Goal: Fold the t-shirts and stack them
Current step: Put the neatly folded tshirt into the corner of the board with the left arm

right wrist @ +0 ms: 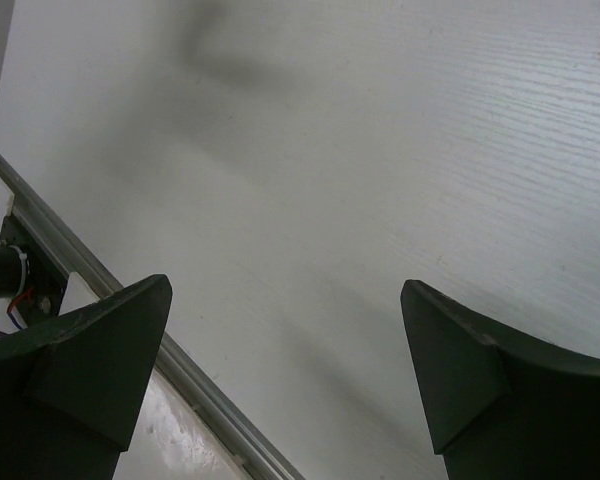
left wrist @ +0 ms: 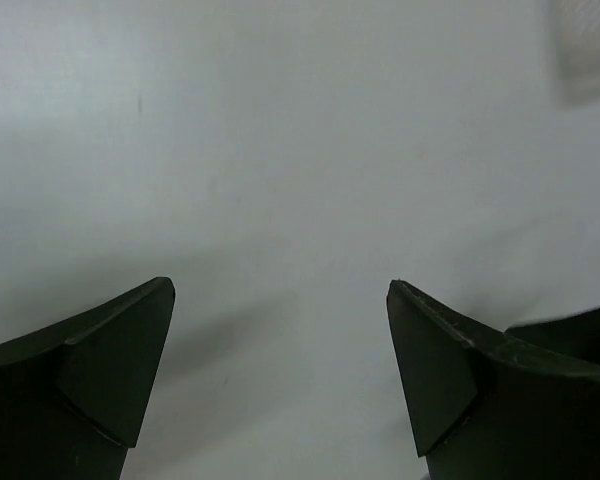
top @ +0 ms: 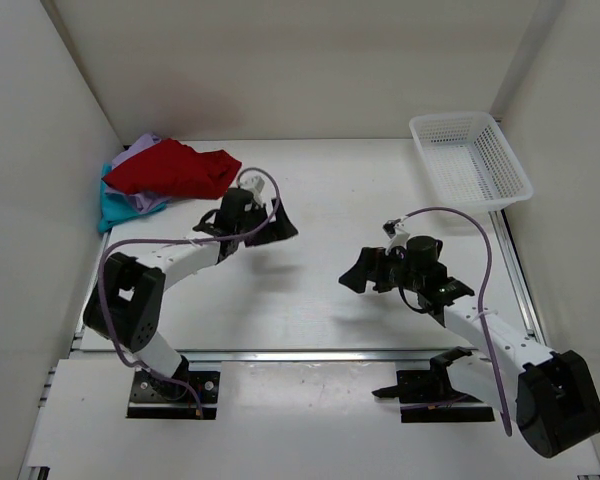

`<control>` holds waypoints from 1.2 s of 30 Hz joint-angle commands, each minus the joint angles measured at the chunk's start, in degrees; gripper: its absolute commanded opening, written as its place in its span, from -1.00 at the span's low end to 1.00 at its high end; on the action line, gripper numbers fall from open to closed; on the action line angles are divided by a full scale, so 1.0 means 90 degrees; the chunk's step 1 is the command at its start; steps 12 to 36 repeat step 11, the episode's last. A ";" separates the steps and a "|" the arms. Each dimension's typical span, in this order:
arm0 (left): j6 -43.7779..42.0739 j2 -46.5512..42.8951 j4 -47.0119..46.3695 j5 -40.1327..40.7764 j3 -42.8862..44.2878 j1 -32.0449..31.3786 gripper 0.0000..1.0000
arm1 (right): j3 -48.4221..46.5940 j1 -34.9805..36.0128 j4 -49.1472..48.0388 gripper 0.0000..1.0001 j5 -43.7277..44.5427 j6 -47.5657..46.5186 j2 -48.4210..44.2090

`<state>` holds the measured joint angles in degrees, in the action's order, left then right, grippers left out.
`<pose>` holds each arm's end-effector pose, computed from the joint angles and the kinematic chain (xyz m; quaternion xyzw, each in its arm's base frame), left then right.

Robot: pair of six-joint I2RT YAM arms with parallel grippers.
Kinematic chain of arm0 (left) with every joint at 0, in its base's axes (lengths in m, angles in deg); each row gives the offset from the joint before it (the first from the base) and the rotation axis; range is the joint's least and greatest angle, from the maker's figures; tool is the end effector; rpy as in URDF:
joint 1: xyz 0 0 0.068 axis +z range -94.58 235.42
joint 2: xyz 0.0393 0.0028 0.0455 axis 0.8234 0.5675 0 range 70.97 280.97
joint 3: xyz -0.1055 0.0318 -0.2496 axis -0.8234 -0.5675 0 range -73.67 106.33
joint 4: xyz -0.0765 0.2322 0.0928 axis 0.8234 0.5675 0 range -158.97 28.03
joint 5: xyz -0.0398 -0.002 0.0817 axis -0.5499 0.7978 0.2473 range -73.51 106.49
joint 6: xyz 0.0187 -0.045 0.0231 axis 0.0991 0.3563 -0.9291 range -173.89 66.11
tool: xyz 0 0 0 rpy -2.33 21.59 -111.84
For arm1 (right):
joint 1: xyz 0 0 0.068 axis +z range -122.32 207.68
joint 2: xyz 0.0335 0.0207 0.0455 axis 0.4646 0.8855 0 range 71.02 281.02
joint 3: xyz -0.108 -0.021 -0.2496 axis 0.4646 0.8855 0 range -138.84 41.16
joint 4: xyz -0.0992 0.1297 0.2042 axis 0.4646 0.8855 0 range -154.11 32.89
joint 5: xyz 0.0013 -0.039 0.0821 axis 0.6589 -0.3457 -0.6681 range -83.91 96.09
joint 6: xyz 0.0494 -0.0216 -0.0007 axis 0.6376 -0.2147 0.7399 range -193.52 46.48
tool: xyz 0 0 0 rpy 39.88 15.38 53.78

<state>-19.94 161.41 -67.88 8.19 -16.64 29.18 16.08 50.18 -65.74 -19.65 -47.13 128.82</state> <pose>0.3113 -0.1593 0.2309 -0.0257 0.8829 -0.2883 0.3697 0.1870 0.0942 0.2003 -0.0806 0.8520 0.3750 0.3562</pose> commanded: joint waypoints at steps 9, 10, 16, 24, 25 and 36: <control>-0.0178 -0.1903 -0.0775 -0.0973 -0.2225 -0.0648 0.97 | 0.0473 -0.0439 -0.0162 0.98 -0.0059 -0.0051 -0.0710; -0.0189 -0.2029 -0.0726 -0.0983 -0.2236 -0.0688 0.98 | 0.0443 -0.0498 -0.0064 1.00 -0.0109 -0.0042 -0.0584; -0.0189 -0.2079 -0.0726 -0.1108 -0.2294 -0.0678 0.98 | 0.0424 -0.0498 -0.0015 0.98 -0.0070 -0.0042 -0.0611; -0.0189 -0.2079 -0.0726 -0.1108 -0.2294 -0.0678 0.98 | 0.0424 -0.0498 -0.0015 0.98 -0.0070 -0.0042 -0.0611; -0.0189 -0.2079 -0.0726 -0.1108 -0.2294 -0.0678 0.98 | 0.0424 -0.0498 -0.0015 0.98 -0.0070 -0.0042 -0.0611; -0.0189 -0.2079 -0.0726 -0.1108 -0.2294 -0.0678 0.98 | 0.0424 -0.0498 -0.0015 0.98 -0.0070 -0.0042 -0.0611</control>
